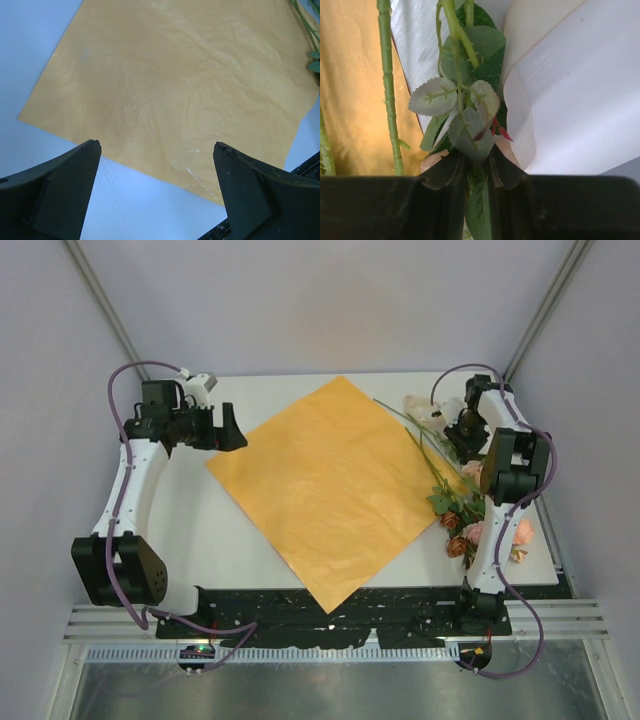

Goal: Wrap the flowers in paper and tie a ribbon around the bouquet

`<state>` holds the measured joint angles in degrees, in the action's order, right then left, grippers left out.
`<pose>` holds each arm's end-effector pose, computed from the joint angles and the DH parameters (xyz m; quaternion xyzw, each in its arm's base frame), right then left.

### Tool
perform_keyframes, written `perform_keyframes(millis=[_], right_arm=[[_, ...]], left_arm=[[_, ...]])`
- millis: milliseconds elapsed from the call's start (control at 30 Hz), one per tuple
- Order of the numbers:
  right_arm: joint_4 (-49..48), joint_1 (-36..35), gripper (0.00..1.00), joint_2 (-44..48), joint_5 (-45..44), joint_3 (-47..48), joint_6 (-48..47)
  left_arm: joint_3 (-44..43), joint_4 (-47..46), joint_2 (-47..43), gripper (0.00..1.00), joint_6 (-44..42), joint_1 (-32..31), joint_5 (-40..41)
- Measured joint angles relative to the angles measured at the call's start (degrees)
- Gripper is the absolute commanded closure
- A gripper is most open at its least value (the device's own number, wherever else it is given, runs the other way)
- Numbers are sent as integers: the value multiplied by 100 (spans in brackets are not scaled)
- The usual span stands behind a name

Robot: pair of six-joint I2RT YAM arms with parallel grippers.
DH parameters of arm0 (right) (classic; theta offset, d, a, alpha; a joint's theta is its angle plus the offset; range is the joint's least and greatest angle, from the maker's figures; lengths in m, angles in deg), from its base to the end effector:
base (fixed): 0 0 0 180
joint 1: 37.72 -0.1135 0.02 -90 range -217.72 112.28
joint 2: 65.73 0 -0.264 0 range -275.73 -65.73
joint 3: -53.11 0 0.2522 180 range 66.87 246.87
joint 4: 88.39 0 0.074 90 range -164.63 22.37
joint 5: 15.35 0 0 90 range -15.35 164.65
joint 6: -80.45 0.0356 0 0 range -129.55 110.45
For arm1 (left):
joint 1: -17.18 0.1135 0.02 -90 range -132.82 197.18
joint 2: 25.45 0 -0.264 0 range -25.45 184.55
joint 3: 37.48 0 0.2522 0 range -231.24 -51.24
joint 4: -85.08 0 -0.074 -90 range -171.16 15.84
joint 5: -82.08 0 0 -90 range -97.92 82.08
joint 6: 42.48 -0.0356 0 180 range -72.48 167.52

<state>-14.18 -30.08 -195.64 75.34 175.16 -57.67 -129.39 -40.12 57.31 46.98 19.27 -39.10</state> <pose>0.4504 -0.0600 0.1730 -0.3455 0.9358 -0.0270 0.0639 0.3092 -0.0072 0.3408 0.0894 0.8933 -0.2405 0.3692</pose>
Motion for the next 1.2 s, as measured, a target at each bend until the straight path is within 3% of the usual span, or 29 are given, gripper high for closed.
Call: perform_keyframes(millis=[67,200,500,600,800,967,1067,1200], right_arm=[[4,37,95,59,2,-22,-61],[37,98,95,492,-17,-164,-260],[-7,125,95,2496,-81,-81,-796],[-560,118,95,3150,-385,-426,-1202],[-2258,37,95,4535,-662,-2037,-2424],[-3246,-280,95,6282,686,-3738,-3974],[-3580,-824,95,7309,1497,-4518,-4843],[-4103,-1821,95,7945,2468,-5184,-5755]], left_arm=[[-39,0,0,0,0,0,4],[-72,0,0,1,4,0,4],[-166,83,-136,0,7,0,13],[-289,105,-210,0,2,4,63],[-1060,326,-166,2,2,164,-20],[-3410,1176,470,2,-431,140,-732],[-4513,1788,824,8,-664,-157,-1311],[-4546,2365,988,17,-573,-981,-1895]])
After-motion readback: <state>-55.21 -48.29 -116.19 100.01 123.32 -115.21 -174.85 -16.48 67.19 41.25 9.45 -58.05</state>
